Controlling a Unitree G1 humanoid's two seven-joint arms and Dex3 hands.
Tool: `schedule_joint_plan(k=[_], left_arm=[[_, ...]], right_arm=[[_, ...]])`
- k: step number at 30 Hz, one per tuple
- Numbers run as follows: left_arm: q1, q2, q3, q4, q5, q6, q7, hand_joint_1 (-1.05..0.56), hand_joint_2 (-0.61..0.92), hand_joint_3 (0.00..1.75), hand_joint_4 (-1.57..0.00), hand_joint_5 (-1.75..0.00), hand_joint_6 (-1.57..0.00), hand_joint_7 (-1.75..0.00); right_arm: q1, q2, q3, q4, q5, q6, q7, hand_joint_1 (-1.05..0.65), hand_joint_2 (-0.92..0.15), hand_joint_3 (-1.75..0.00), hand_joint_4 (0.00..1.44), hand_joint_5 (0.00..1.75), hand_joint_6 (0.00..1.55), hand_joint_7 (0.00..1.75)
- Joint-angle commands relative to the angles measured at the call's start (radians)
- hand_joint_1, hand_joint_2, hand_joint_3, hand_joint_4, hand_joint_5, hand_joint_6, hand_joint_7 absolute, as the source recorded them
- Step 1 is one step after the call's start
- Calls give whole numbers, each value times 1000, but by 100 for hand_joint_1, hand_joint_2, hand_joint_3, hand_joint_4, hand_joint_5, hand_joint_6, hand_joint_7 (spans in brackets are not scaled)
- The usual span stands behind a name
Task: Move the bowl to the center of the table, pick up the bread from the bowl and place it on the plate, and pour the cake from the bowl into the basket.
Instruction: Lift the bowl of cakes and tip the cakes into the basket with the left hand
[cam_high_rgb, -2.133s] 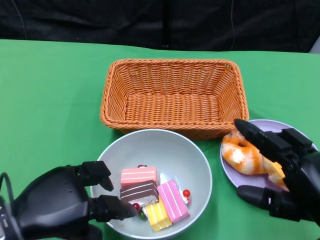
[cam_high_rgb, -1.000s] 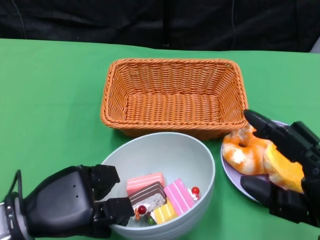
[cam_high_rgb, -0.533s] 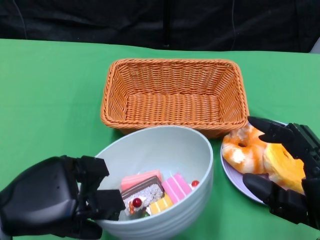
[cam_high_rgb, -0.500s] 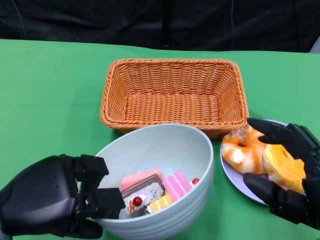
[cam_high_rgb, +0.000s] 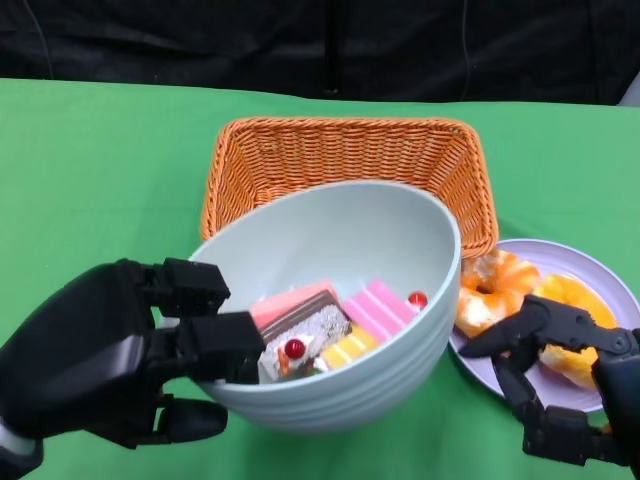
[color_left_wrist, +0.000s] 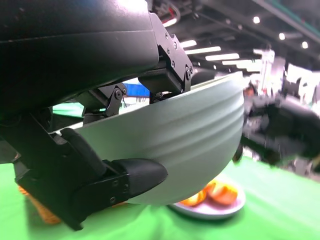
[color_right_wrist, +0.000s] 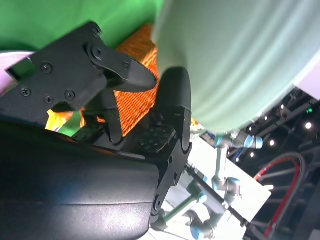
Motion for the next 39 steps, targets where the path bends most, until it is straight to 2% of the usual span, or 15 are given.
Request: schedule_joint_plan(k=[1, 8, 12, 20, 24, 27, 31, 34, 39], left_arm=[[-16, -47, 12, -17, -71, 41, -45, -20, 15, 155, -102, -175, -71, -175], [-86, -172, -12, 38, -194, 142, -148, -23, 16, 165, -107, -175, -81, -175], [-124, -243, -26, 85, -256, 187, -201, -18, 18, 167, -107, -175, -85, -175], [-225, -415, -24, 202, -359, 296, -248, -9, 17, 174, -105, -175, -87, -174], [-281, -519, -14, 288, -392, 352, -235, -9, 20, 174, -109, -174, -93, -165], [-312, -587, -3, 352, -411, 383, -228, -11, 27, 167, -108, -175, -95, -161], [-349, -666, 26, 439, -431, 418, -219, -13, 25, 169, -106, -175, -91, -165], [-365, -729, 46, 452, -488, 525, -228, -15, 24, 172, -103, -175, -89, -167], [-373, -788, 79, 441, -552, 658, -240, -14, 24, 172, -103, -175, -87, -174]], right_arm=[[-4, -18, -3, 13, 1, -18, 9, -10, -23, -165, 101, 170, 86, 139], [-8, -20, 5, 37, -10, -37, 13, -11, -18, -172, 100, 175, 85, 148], [-7, -24, 8, 43, -33, -50, 7, -11, -14, -174, 100, 175, 84, 148], [-7, -28, 8, 67, -34, -65, 11, -10, -15, -172, 97, 175, 83, 146], [-10, -28, 8, 77, -28, -68, 12, -11, -15, -171, 97, 175, 82, 145], [-12, -29, 7, 83, -22, -71, 12, -11, -15, -171, 97, 175, 82, 145], [-12, -29, 6, 89, -17, -79, 11, -11, -14, -171, 97, 175, 82, 145], [-9, -27, 7, 87, -13, -80, 12, -12, -15, -171, 97, 175, 83, 144], [-6, -24, 10, 86, -12, -78, 11, -12, -14, -171, 98, 175, 83, 144]])
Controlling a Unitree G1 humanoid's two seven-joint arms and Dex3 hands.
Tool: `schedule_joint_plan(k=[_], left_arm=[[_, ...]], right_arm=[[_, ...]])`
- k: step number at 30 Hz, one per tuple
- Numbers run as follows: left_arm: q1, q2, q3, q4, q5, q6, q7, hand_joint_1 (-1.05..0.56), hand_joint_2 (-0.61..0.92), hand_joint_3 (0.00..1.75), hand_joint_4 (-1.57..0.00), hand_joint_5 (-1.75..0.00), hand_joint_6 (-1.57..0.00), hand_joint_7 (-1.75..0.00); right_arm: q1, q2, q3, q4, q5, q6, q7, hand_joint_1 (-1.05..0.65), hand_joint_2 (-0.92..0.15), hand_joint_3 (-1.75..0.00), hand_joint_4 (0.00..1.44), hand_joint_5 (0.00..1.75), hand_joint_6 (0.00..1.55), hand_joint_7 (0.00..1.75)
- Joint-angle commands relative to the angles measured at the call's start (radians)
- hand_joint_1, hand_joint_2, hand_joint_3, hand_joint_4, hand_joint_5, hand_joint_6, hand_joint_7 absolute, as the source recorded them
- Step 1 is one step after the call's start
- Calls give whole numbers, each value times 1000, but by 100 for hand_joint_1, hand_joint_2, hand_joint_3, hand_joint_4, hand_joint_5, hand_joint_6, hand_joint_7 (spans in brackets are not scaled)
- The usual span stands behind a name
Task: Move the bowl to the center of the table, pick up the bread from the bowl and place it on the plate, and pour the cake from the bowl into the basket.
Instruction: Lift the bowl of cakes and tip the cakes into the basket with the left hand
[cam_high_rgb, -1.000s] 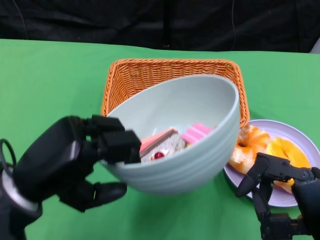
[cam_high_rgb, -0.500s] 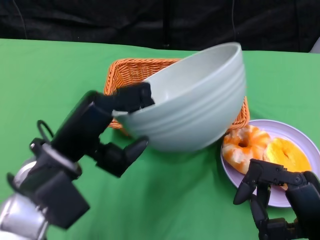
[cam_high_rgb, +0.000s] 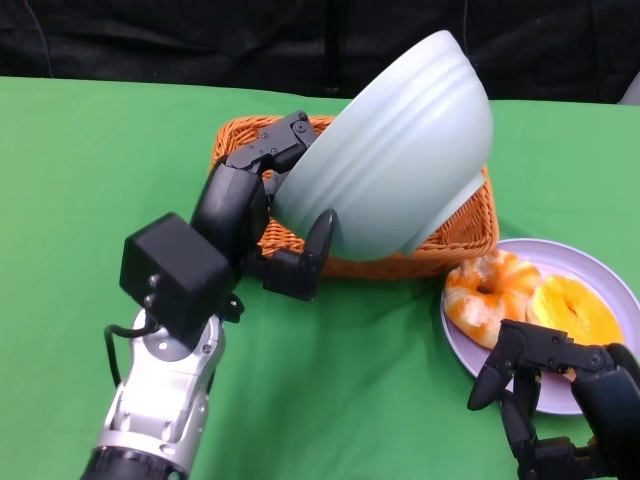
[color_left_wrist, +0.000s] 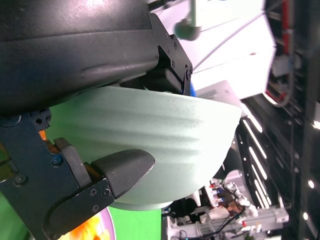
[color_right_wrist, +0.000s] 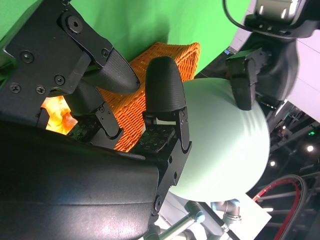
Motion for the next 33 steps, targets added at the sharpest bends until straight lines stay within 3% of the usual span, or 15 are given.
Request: schedule_joint_plan(k=[1, 7, 18, 33], left_arm=[[-38, -32, 36, -11, -62, 66, -2, -14, 24, 171, -104, -175, -87, -174], [-50, -106, 94, -38, -136, 241, 48, -20, 21, 169, -106, -175, -88, -175], [-78, -235, 246, -101, -372, 539, 155, -13, 33, 175, -108, -175, -86, -175], [-145, -292, 423, -94, -698, 765, 356, -24, 38, 158, -106, -175, -74, -175]], right_arm=[[6, -6, -5, -1, 15, -6, 0, -12, -14, -171, 98, 175, 83, 144], [6, -10, -8, 0, 14, -11, 0, -12, -14, -172, 97, 175, 83, 144], [14, -13, -10, -9, 12, 5, 6, -11, -14, -171, 98, 175, 84, 144], [18, -12, -9, -14, 16, 10, 11, -11, -16, -170, 97, 175, 83, 144]])
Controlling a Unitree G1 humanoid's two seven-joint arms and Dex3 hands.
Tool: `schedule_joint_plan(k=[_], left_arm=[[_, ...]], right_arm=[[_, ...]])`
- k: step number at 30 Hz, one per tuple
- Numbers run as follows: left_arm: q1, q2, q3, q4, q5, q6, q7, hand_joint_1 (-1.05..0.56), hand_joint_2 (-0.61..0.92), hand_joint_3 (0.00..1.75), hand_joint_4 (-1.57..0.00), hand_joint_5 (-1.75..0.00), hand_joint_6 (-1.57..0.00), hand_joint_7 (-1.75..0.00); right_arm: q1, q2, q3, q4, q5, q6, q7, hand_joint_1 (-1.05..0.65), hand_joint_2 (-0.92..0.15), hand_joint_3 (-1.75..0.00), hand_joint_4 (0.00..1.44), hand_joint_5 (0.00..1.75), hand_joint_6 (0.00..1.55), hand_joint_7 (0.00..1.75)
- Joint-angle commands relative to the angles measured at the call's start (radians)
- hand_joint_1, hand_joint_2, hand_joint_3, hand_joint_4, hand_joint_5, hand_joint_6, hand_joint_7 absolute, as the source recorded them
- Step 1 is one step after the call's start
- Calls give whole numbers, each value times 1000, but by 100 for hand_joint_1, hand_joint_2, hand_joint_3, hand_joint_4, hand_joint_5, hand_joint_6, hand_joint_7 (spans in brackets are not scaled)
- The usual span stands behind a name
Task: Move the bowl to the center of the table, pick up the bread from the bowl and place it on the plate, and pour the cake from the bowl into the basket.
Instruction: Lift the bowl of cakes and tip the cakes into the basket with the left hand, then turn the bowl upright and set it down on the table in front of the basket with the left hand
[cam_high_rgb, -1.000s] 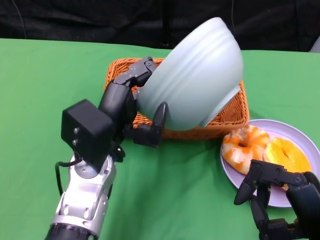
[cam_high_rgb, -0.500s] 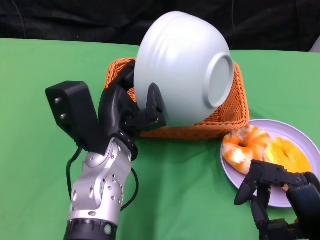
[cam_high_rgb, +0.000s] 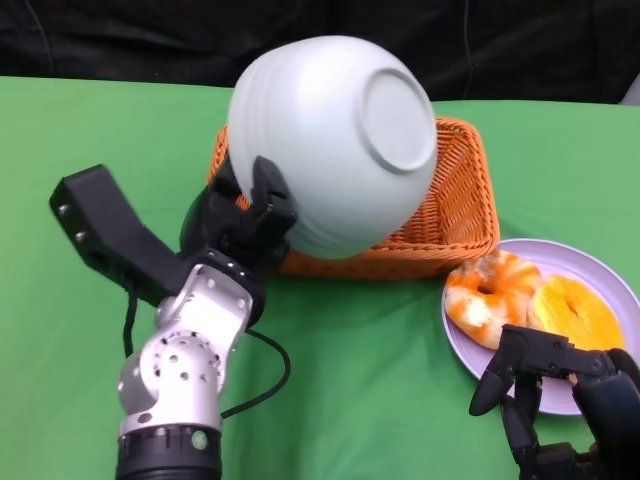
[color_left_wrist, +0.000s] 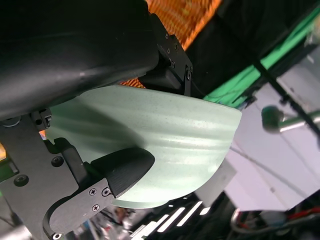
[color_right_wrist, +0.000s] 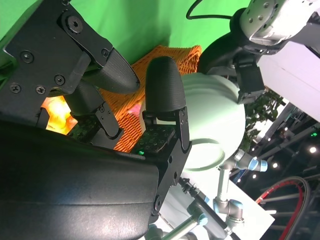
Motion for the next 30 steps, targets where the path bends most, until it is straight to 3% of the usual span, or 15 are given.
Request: schedule_joint_plan(k=[1, 10, 19, 30], left_arm=[[-68, -38, 24, 3, -50, 9, 32, -25, 39, 157, -106, -175, -73, -175], [-66, -43, 25, 31, -111, -5, 12, -29, 31, 162, -109, -175, -77, -175], [-22, -3, -57, 12, -41, -92, -186, -26, 29, 170, -107, -175, -85, -175], [50, 33, -148, -73, 122, -209, -311, -18, 31, 170, -108, -175, -87, -175]], right_arm=[[5, -10, -10, -12, 13, 8, 5, -11, -16, -170, 97, 175, 83, 144], [3, -9, -11, -15, -2, 6, -1, -11, -15, -170, 97, 175, 83, 143], [1, -11, -11, -19, 4, 10, 2, -11, -15, -171, 97, 175, 83, 143], [2, -12, -14, -10, 16, 0, 1, -12, -15, -171, 98, 175, 83, 143]])
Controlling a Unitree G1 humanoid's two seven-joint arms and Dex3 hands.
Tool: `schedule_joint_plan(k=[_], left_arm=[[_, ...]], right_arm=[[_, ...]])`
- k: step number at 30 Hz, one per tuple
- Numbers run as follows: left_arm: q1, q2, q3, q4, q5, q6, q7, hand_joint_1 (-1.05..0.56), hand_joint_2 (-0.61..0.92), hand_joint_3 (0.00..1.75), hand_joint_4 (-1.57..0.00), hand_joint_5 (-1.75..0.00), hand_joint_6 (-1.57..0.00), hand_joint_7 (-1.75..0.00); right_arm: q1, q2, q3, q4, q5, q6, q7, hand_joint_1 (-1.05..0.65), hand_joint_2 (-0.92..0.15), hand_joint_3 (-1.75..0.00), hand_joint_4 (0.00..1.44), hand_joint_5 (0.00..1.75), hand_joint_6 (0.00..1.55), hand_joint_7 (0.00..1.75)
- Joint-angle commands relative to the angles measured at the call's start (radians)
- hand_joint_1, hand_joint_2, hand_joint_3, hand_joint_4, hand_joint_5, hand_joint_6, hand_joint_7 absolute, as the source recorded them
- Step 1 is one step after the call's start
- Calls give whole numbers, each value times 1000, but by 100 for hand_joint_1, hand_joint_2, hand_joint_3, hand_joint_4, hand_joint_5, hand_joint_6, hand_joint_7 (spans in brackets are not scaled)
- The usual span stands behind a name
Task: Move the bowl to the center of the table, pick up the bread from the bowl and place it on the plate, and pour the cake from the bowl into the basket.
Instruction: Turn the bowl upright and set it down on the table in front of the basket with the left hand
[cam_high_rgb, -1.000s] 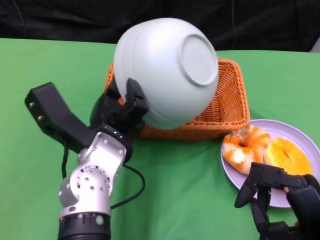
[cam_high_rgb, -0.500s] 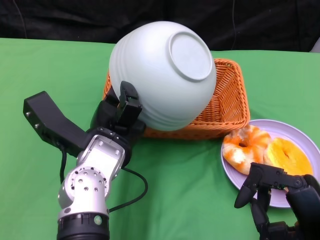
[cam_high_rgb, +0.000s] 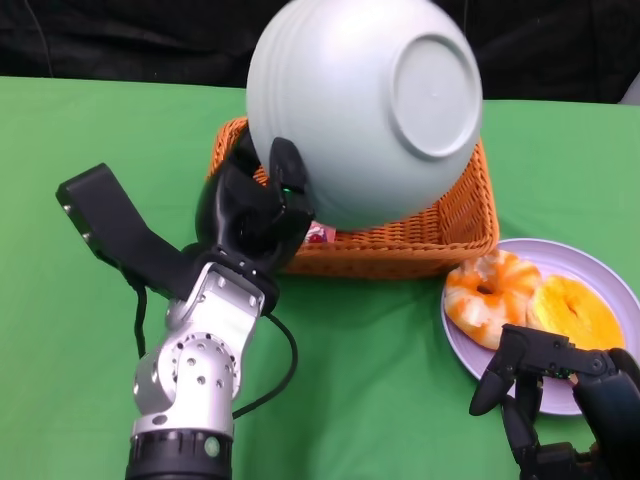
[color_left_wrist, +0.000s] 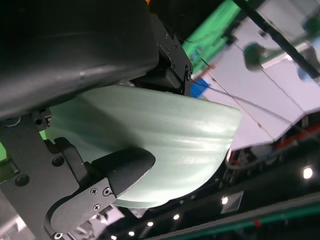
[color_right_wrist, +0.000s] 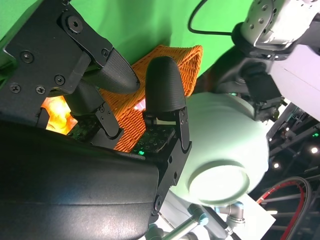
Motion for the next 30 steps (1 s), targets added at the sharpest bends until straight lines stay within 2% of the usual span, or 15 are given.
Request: schedule_joint_plan(k=[1, 3, 8, 17, 20, 25, 28, 30], left_arm=[[25, 21, -24, -39, 44, -41, -41, -18, 32, 170, -108, -175, -87, -175], [28, 20, -26, -42, 53, -45, -46, -17, 32, 169, -108, -175, -87, -175], [134, 124, -131, -184, 235, -133, -109, -15, 24, 174, -110, -175, -88, -175], [189, 162, -165, -228, 308, -209, -141, -14, 25, 167, -110, -175, -87, -175], [221, 217, -194, -228, 416, -339, -165, -16, 26, 167, -108, -175, -86, -174], [245, 262, -214, -213, 504, -469, -179, -17, 25, 170, -107, -175, -88, -171], [258, 309, -225, -185, 587, -627, -185, -15, 25, 173, -105, -175, -88, -170], [260, 319, -230, -173, 600, -659, -181, -14, 25, 174, -105, -175, -87, -171]], right_arm=[[0, -11, -14, -2, 18, -6, 1, -12, -15, -171, 98, 175, 83, 143], [0, -12, -14, -2, 19, -6, 1, -12, -15, -171, 98, 175, 83, 143], [2, -13, -18, -11, 15, 0, 0, -12, -15, -172, 97, 175, 83, 143], [5, -13, -18, -14, 25, 4, 5, -11, -15, -172, 96, 175, 83, 142], [4, -13, -20, -13, 19, -3, 1, -11, -15, -171, 96, 175, 83, 143], [5, -9, -21, -17, 15, -1, -1, -12, -15, -171, 96, 175, 83, 143], [5, -8, -22, -18, 16, -2, -2, -11, -16, -172, 96, 175, 83, 142], [5, -8, -23, -18, 16, -3, -1, -11, -16, -171, 96, 175, 83, 142]])
